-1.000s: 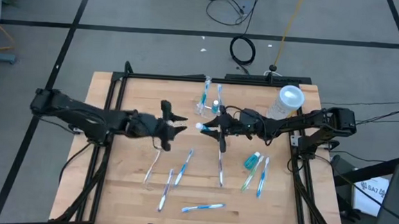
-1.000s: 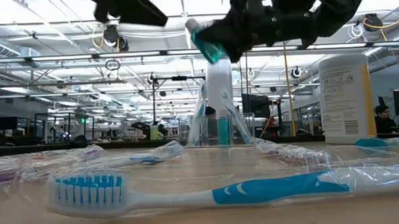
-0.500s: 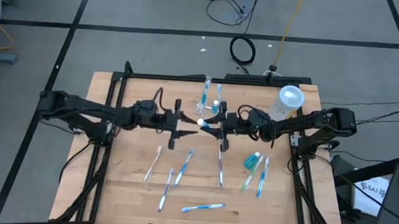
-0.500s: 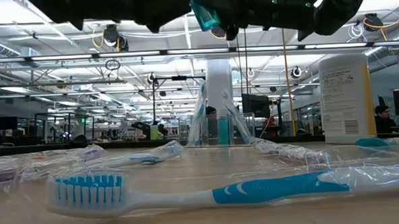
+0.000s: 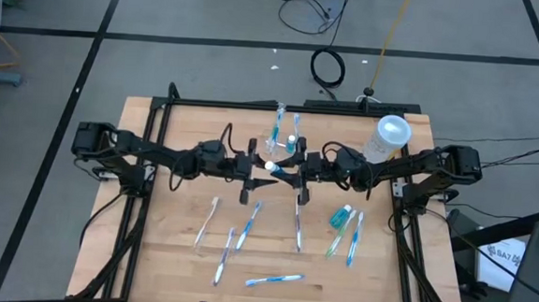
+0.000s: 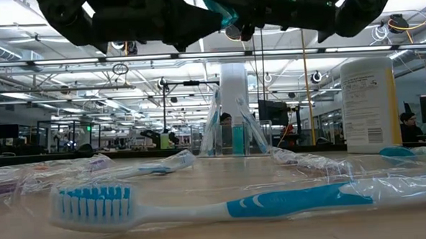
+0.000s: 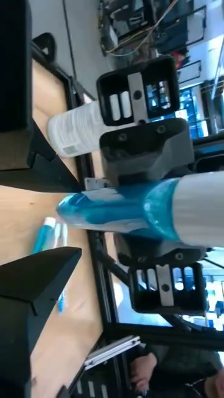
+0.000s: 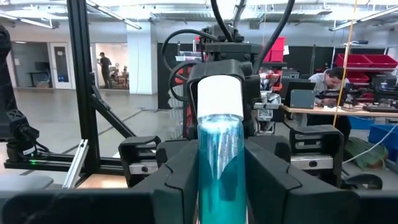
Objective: Pick & Place toothbrushing station
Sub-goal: Put the left mouthwash into the middle section of the transparent organizer
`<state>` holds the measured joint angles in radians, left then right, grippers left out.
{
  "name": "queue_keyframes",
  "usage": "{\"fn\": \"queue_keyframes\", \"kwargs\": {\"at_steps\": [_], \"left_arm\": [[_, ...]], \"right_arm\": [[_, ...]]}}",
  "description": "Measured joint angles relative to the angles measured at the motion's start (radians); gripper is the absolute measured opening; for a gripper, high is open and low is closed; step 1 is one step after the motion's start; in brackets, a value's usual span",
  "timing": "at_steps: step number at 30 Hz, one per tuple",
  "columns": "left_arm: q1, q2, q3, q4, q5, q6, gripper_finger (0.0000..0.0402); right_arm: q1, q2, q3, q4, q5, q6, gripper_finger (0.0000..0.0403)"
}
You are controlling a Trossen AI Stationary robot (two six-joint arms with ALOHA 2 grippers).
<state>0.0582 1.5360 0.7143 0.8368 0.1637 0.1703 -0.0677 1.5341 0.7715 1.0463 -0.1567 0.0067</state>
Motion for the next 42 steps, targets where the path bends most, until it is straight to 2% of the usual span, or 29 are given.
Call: {"fn": "queue_keyframes", "kwargs": {"at_steps": [9,14,42], "left_arm": [[0.0,-0.002,0.0,0.05,-0.012,0.001,0.0154],[0.0,-0.003,0.001,0.059,-0.023,0.0,0.0154],[0.0,-0.003,0.002,0.048,-0.042,-0.005,0.015]], "right_arm": [[0.0,0.0,0.0,0.012,0.005,0.007,0.01],[0.001,0.0,0.0,0.024,0.052,0.008,0.01],[0.004,0.0,0.0,0.019,0.06,0.0,0.01]]}}
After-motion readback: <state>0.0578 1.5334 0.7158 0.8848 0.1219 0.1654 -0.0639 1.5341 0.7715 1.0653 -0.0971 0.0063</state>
